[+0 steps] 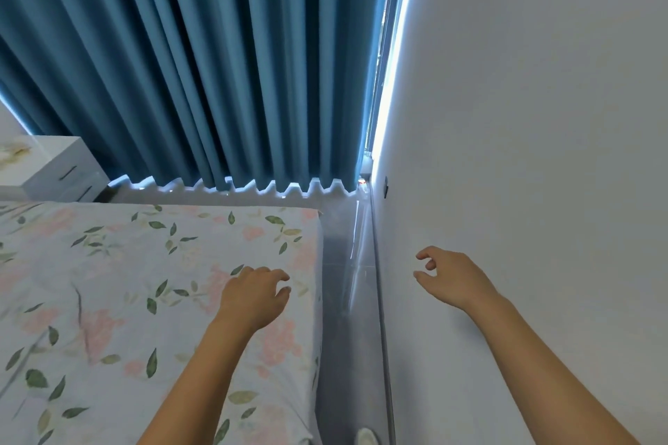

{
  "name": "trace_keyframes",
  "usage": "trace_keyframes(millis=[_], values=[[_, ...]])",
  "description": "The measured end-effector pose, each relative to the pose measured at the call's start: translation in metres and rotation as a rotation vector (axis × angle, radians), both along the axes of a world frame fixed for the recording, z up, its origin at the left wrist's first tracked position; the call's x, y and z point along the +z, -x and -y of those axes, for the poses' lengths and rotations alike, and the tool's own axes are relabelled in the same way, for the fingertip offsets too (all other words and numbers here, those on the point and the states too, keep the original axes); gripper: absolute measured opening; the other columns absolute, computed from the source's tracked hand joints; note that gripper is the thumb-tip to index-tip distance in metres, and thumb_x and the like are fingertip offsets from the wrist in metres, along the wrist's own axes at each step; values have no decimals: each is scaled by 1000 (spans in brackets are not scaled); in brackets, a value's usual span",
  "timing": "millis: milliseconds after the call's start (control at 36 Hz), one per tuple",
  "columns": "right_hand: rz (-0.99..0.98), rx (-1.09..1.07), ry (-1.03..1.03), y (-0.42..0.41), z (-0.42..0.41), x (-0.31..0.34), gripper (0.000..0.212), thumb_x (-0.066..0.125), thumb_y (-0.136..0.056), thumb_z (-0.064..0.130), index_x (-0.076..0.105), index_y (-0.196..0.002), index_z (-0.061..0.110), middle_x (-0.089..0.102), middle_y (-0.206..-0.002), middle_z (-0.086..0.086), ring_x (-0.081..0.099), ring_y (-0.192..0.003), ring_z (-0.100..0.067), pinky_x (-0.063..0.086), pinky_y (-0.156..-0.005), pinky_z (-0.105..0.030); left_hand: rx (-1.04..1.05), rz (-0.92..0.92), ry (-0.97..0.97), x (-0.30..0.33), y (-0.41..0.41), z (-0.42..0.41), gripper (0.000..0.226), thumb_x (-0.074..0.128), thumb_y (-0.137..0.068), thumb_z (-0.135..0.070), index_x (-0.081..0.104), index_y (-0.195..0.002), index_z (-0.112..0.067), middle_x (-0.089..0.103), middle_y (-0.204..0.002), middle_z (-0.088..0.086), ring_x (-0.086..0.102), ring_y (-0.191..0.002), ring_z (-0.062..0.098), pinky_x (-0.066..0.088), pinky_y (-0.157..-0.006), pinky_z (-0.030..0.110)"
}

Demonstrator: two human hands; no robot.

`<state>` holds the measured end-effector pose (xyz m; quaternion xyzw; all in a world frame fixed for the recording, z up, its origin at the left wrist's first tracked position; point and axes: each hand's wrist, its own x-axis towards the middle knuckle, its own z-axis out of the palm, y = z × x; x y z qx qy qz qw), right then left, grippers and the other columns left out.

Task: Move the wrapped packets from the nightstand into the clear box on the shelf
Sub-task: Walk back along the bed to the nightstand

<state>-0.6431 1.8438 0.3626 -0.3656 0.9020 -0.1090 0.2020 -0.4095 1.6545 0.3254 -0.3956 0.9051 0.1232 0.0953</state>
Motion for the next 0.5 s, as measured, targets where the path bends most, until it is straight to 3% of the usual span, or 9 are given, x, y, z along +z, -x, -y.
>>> trace_keyframes(millis=[250, 389, 500], values=[[-60, 14, 76, 126, 131, -12, 36, 53, -92, 33, 53, -128, 27, 60, -126, 2, 55, -114, -19, 45, -94, -33, 41, -4, -27, -7, 133, 127, 38, 39, -97, -39, 52, -132, -30, 56, -133, -2, 50, -121, 21, 47, -92, 35], [-161, 78, -21, 199, 211, -21, 38, 47, -94, 35, 49, -131, 30, 60, -125, 3, 49, -119, -22, 44, -93, -33, 66, -37, -40, -5, 216, 199, 37, 41, -96, -39, 53, -130, -31, 61, -126, -5, 51, -120, 17, 47, -91, 32], [-171, 77, -42, 245, 263, -19, 40, 45, -94, 33, 47, -134, 30, 59, -127, 3, 48, -120, -23, 43, -93, -32, 78, -59, -43, -1, 268, 249, 38, 42, -96, -40, 51, -132, -33, 57, -133, -6, 52, -121, 16, 43, -93, 31]])
